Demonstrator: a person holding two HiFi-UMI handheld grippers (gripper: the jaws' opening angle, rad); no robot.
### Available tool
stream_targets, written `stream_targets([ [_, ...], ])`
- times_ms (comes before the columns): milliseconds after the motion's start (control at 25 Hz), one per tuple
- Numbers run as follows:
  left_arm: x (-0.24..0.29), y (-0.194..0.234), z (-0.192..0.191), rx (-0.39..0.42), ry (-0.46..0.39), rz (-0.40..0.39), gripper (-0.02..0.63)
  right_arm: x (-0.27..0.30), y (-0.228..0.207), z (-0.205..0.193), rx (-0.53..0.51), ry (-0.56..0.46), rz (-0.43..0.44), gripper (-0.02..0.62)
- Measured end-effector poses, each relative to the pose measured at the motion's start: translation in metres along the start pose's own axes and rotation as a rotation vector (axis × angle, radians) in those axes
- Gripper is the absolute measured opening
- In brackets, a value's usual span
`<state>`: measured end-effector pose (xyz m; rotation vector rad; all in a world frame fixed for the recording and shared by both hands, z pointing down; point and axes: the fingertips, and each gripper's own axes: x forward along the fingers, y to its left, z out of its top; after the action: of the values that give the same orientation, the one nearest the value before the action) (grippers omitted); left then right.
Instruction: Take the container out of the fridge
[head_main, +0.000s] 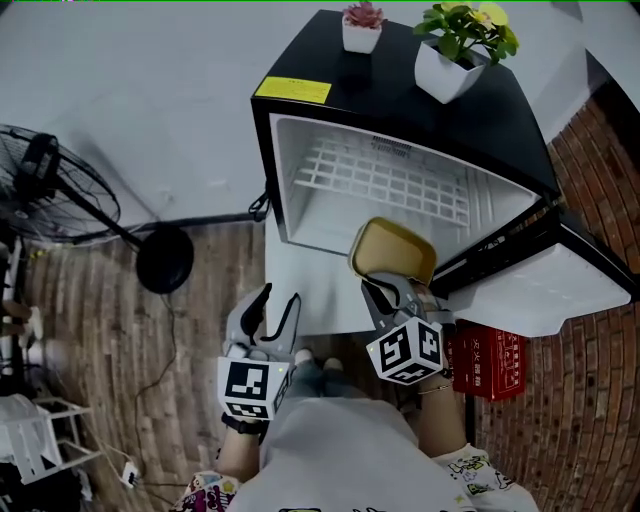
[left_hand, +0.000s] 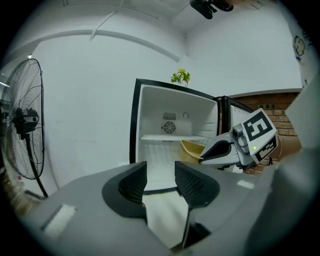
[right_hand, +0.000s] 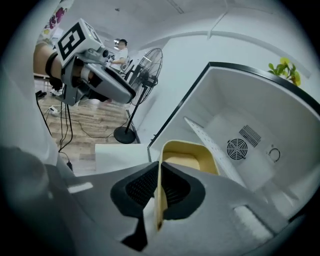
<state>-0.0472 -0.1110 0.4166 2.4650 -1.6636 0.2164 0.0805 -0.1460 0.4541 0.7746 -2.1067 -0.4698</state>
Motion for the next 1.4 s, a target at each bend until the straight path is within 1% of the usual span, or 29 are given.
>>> stream_targets([
  [360,0.025,-0.025,0.001,0.024,0.017,-0.086,0.173,-0.024,-0.015,-0.026,0.269,-0.064,-0.062,0.017],
  [600,0.046,-0.042,0.007,0.040,0.011,-0.140,0.162,-0.035,-0.023,-0.043,0.416,-0.115,-0.085,0.017],
  [960,0.067,-0.058,0.017,0.048,-0.006,-0.173,0.135,-0.047,-0.032,-0.060,0.570,-0.191,-0.105,0.017],
  [1160,0.073,-0.060,0.021,0.041,-0.015,-0.176,0.118,-0.049,-0.036,-0.066,0.605,-0.221,-0.109,0.015],
  [1400,0.078,-0.057,0.024,0.045,-0.020,-0.168,0.089,-0.052,-0.044,-0.062,0.659,-0.279,-0.104,0.015],
])
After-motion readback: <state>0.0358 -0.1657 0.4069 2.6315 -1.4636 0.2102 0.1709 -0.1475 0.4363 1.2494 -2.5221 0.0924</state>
